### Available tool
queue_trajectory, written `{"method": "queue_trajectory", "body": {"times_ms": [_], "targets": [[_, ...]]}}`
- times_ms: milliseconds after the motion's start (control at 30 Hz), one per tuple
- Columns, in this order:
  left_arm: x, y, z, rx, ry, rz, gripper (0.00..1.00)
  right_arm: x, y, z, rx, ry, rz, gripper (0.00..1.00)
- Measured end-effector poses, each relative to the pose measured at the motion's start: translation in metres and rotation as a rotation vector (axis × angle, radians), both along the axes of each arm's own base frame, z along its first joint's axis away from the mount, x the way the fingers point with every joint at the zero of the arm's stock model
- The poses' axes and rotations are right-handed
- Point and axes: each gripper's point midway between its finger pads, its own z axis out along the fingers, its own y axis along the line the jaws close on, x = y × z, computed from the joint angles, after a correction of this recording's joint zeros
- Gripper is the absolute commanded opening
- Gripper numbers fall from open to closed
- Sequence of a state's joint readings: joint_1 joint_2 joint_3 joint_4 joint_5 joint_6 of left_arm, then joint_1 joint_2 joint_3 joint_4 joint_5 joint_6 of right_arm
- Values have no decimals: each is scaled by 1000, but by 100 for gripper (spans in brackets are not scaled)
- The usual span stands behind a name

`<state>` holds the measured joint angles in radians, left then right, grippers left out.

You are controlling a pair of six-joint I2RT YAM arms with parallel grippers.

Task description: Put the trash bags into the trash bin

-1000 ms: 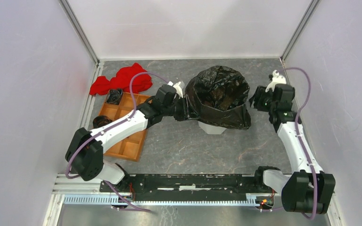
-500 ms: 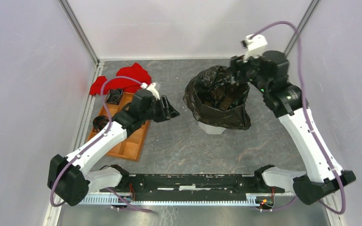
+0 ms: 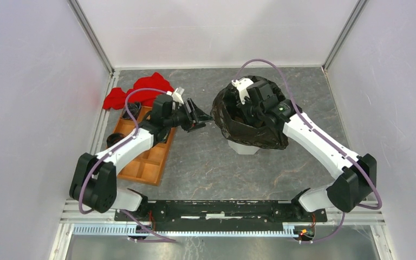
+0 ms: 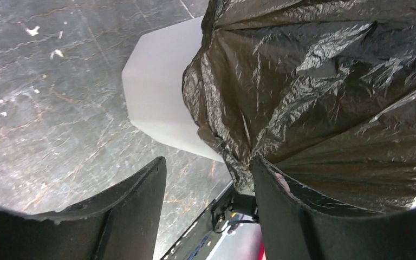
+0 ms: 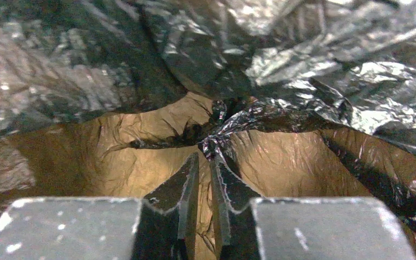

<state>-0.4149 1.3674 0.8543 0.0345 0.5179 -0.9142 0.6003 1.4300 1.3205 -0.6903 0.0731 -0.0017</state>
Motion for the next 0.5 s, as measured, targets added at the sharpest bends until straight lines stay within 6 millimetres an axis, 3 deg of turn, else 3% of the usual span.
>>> {"method": "queue_trajectory", "body": {"times_ms": [100, 200, 367, 500], "targets": [[4, -9, -1, -45, 11, -15, 68, 6, -5, -1, 3, -22, -45, 20], [5, -18, -13, -79, 46, -33, 69, 22, 1, 4, 51, -63, -84, 21], [-8, -38, -35, -80, 105, -78, 71, 53, 18, 7, 118, -141, -121, 24], [-22, -51, -42, -68, 122, -122, 74, 71, 29, 12, 169, -195, -136, 28]]}}
